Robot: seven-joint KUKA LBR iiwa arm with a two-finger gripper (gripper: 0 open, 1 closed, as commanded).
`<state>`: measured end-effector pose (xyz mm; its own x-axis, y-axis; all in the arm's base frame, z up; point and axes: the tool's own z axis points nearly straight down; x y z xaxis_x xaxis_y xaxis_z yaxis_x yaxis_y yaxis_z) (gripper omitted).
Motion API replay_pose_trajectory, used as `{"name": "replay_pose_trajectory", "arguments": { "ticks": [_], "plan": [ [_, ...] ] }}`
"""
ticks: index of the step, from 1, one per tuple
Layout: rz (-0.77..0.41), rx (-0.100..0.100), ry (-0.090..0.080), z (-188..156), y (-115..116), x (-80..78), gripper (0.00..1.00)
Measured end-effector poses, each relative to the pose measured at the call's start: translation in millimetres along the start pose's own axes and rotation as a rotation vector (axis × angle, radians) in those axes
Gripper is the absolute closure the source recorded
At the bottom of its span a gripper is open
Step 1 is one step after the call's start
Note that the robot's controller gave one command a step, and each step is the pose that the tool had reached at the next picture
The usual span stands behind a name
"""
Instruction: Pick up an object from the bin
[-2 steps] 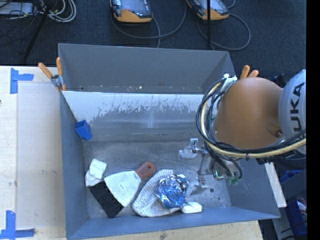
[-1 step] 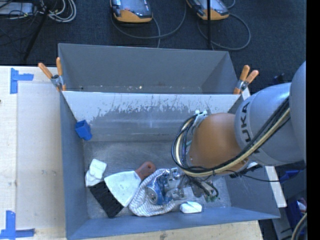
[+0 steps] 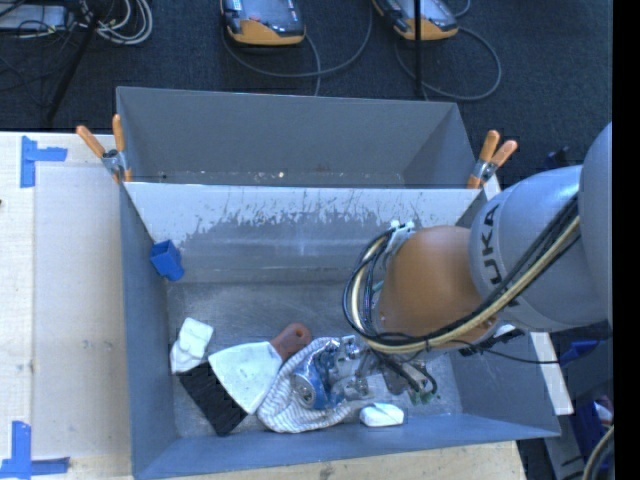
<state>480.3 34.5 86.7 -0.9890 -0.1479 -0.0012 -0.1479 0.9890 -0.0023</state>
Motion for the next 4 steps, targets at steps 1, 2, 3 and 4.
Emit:
{"name": "replay_pose_trajectory", "arguments": {
  "ticks": [1,2,3,4],
  "plan": [
    [0.002,-0.004,0.010,-38,-5,6.4,1.00],
    [0.040,-0.003,0.008,-106,-5,5.9,1.00],
    [0.040,-0.003,0.004,-182,-4,-16.0,1.00],
    [0.012,-0.003,-0.002,-72,62,-15.8,0.00]
  ]
}}
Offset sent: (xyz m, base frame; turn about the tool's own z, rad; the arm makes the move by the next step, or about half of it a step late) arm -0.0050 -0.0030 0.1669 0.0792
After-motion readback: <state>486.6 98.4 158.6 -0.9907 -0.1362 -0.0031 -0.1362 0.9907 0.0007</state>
